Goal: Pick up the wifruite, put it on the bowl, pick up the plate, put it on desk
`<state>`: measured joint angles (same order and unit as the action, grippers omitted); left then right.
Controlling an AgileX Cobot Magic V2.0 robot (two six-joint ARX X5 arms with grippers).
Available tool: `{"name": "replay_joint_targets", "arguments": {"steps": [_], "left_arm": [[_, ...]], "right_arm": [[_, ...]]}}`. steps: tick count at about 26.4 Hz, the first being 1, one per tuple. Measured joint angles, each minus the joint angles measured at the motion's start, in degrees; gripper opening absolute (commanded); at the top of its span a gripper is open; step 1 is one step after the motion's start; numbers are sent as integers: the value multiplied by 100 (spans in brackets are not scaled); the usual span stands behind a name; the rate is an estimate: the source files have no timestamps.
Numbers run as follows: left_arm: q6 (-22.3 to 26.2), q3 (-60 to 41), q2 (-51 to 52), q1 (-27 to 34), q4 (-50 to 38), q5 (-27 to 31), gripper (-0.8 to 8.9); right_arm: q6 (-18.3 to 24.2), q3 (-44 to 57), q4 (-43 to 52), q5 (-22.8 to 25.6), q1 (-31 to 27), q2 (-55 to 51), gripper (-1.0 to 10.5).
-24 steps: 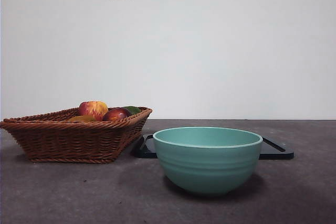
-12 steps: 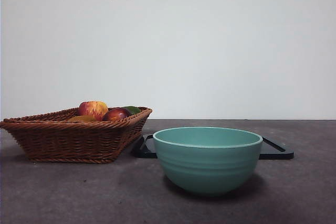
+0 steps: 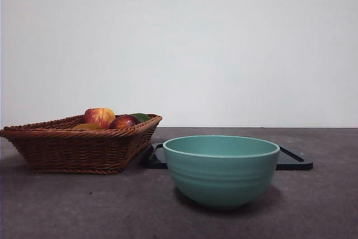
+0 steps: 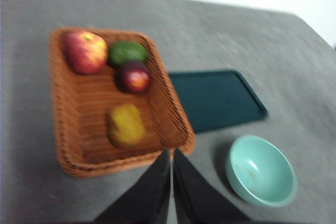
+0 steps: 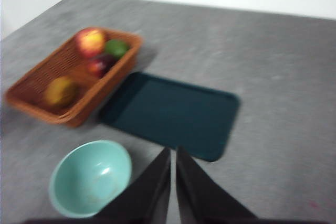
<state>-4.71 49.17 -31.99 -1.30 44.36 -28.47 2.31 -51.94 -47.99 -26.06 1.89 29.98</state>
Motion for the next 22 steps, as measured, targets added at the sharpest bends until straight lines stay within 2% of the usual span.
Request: {"name": "replay_joint_targets", "arguments": {"steps": [6, 11, 15, 19, 20, 21, 22], "left_arm": [[278, 413, -398, -507, 439, -190, 9], [404, 468, -625, -999, 732, -610, 9], [439, 468, -710, -1128, 844, -621, 9], [446, 468, -734, -1128, 844, -621, 16], [446, 468, -734, -1128, 844, -621, 48], [446, 468, -734, -1128, 844, -621, 121], [446, 468, -734, -1128, 844, -621, 230]], "right_arm": [[122, -247, -476, -387, 601, 542, 8], [203, -278, -798, -393, 1296, 861, 8], [225, -278, -901, -391, 1731, 977, 8], [234, -278, -898, -391, 1838, 1040, 11], [234, -278, -898, -389, 1838, 1040, 17], [234, -278, -898, -389, 1838, 1040, 85], [234, -278, -898, -387, 1838, 1040, 204]]}}
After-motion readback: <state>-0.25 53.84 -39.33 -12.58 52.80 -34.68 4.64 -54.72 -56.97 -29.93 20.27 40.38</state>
